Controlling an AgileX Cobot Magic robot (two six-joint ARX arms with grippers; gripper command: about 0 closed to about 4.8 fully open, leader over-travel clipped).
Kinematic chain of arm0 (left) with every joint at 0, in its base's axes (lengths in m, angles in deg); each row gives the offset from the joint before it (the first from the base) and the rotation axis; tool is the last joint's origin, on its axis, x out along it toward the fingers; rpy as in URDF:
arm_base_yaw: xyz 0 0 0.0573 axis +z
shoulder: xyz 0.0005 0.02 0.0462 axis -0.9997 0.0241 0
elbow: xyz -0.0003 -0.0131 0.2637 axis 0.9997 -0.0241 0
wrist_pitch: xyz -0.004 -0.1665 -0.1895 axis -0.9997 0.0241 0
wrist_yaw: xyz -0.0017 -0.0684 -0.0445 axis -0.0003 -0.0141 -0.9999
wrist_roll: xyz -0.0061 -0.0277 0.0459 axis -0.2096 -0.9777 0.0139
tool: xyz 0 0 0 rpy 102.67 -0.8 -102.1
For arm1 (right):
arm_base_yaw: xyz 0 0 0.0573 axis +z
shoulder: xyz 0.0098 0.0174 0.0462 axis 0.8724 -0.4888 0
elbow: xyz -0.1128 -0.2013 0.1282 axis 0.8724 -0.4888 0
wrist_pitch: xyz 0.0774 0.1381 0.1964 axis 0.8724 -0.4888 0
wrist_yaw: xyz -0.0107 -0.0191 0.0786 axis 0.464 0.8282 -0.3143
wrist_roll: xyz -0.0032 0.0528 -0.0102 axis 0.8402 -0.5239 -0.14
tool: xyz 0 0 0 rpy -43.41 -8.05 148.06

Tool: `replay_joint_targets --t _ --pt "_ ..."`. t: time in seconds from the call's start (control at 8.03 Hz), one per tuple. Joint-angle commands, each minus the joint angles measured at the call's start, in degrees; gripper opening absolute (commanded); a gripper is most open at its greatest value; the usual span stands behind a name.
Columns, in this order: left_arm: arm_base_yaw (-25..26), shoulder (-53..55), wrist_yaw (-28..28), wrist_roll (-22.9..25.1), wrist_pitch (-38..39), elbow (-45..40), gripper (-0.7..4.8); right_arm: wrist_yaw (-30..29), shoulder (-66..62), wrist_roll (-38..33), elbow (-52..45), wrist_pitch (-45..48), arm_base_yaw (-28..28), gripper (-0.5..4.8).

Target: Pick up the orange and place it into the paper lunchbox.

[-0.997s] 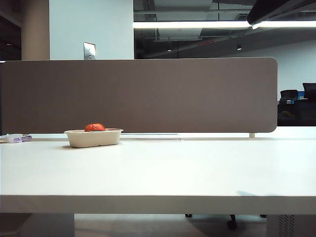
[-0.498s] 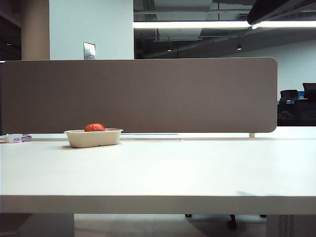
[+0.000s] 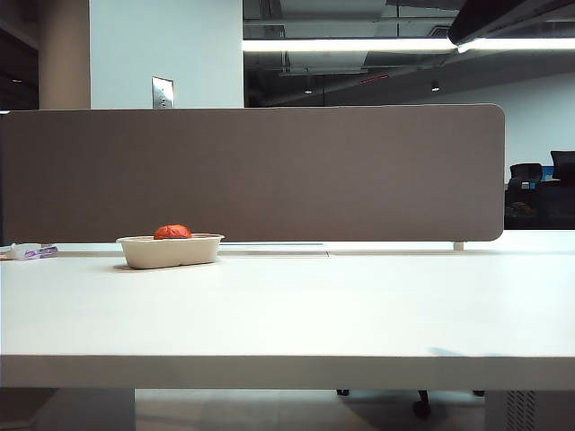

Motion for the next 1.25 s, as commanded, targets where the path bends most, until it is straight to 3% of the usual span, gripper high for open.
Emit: replay_joint_targets --t 0.12,0.25,0.37,1.0,1.12,1.25 --pt "1.6 -0.2 6.2 0.3 4.8 -0.1 -0.06 -0.2 0.1 -0.2 0.2 0.6 0.0 -0.05" --pt "1.6 -0.2 8.0 0.3 5.8 -0.1 -0.06 -0.1 0.1 -0.2 0.2 0.6 0.0 -0.05" --pt "0.3 -0.2 7.7 3.8 5.4 -0.1 -0.03 -0.2 0.1 -0.2 0.2 0.6 0.0 -0.05" --pt "0.3 -0.2 7.7 3.8 5.5 -0.1 -0.03 0.4 0.1 0.0 0.2 0.9 -0.1 -0.05" --pt "0.3 -0.2 7.7 3.8 5.6 -0.1 -0.03 1.6 3.3 0.0 -1.4 1.8 -9.8 -0.05" --pt "0.3 -0.2 7.7 3.7 5.6 -0.1 -0.03 1.6 4.0 0.1 -2.5 3.6 -11.5 -0.05"
